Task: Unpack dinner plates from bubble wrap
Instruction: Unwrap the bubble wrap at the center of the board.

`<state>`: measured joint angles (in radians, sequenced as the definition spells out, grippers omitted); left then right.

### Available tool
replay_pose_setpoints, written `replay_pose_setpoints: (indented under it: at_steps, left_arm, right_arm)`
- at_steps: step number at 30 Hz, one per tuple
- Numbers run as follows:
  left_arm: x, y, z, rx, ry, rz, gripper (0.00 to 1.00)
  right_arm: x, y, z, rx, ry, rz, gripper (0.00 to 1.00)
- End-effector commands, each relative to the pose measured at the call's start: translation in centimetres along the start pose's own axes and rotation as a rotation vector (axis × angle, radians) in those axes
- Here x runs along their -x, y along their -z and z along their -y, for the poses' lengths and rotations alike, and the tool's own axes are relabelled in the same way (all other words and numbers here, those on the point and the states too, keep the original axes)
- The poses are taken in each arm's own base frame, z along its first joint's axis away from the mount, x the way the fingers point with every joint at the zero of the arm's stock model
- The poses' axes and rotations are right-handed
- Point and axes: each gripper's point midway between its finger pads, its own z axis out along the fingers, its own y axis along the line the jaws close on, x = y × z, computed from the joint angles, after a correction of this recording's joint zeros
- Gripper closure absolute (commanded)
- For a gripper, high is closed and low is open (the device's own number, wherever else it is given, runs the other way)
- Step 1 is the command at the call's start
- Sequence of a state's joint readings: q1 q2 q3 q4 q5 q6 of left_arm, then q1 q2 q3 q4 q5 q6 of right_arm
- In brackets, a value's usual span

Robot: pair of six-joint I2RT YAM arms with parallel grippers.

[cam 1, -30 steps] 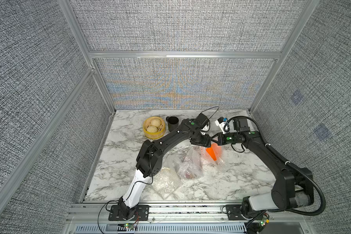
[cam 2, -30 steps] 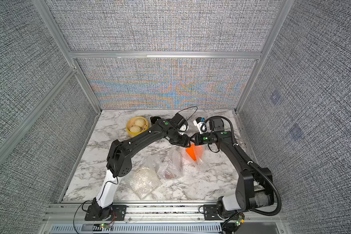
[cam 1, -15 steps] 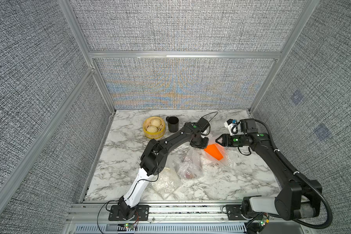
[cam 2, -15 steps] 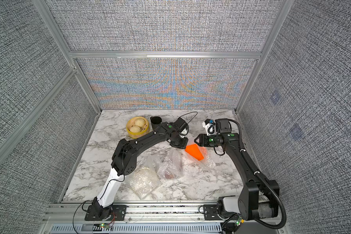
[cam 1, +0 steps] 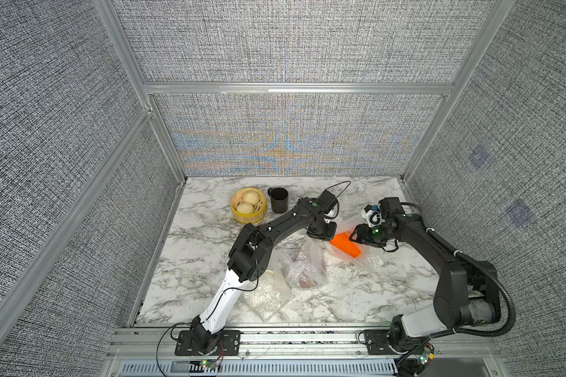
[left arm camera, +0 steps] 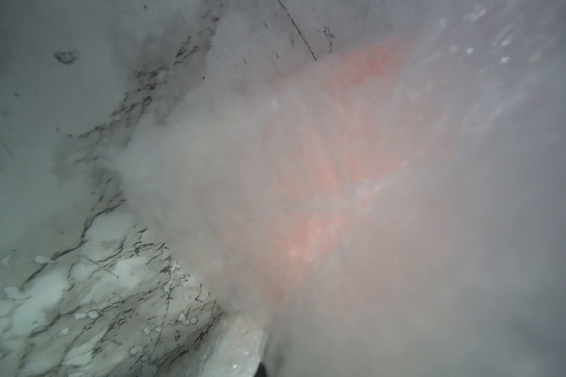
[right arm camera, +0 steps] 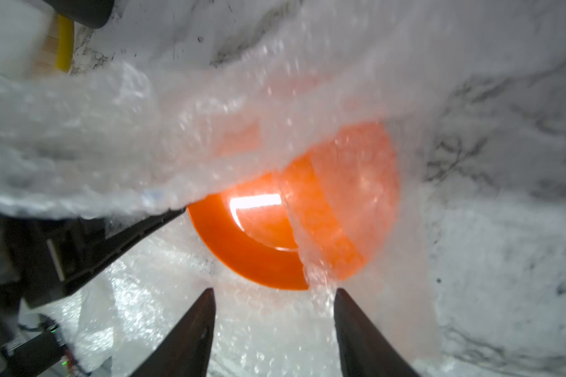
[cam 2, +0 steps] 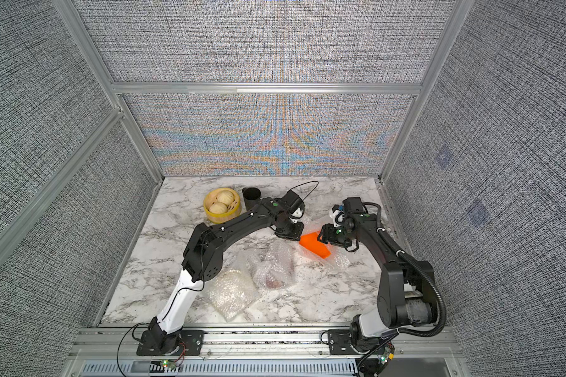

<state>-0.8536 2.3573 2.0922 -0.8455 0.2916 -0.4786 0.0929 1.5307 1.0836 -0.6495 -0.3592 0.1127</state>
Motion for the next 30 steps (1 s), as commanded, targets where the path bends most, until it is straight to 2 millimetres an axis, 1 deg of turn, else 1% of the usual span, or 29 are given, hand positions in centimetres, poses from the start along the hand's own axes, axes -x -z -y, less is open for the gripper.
replay_pose_setpoints:
  at_steps: [1,3,7,11,15,16,17,19,20,21,23,27,30]
  left_arm:
    - [0.1,0.3,0.1,-0.007,-0.007,-0.006,1.0]
    - [0.1,0.4,0.0,-0.002,-0.01,-0.009,1.0]
    - [0.2,0.6,-0.1,0.002,-0.01,-0.007,1.0]
    - [0.2,0.7,-0.1,-0.001,-0.007,-0.01,1.0]
    - [0.0,0.7,-0.1,-0.008,-0.006,-0.019,1.0]
    - [0.0,0.6,-0.1,-0.007,-0.007,-0.022,1.0]
    - [-0.1,0.6,-0.2,-0.007,-0.007,-0.024,1.0]
    - [-0.2,0.7,-0.2,-0.006,-0.006,-0.027,1.0]
    - [-0.3,0.8,-0.3,-0.001,-0.006,-0.028,1.0]
    - [-0.3,0.9,-0.4,0.005,-0.005,-0.026,1.0]
    - [-0.4,1.3,-1.1,0.024,0.012,-0.019,1.0]
    - [0.0,2.4,-2.8,0.038,0.096,0.013,1.0]
    - [0.3,2.9,-4.2,0.031,0.174,0.038,1.0]
  right_arm:
    - [0.9,0.0,1.1,-0.136,0.168,-0.005,0.4]
    - [1.3,0.1,1.0,-0.163,0.227,-0.001,0.4]
    - [0.4,-0.4,1.1,-0.174,0.306,-0.059,0.4]
    - [-0.6,-1.5,1.9,-0.209,0.345,-0.128,0.42]
    - [-0.5,-3.0,2.0,-0.215,0.35,-0.143,0.46]
    - [-0.3,-3.3,2.2,-0.227,0.33,-0.141,0.49]
    - [0.1,-3.6,2.7,-0.25,0.307,-0.131,0.56]
    - [0.7,-3.6,3.5,-0.296,0.266,-0.114,0.76]
    - [1.1,-3.4,4.2,-0.331,0.229,-0.103,0.89]
    - [1.3,-3.0,4.9,-0.349,0.18,-0.095,0.99]
    - [1.7,-1.7,6.4,-0.365,0.077,-0.062,1.0]
    - [1.8,1.8,9.5,-0.356,-0.157,0.063,1.0]
    - [1.7,3.8,11.0,-0.318,-0.287,0.133,1.0]
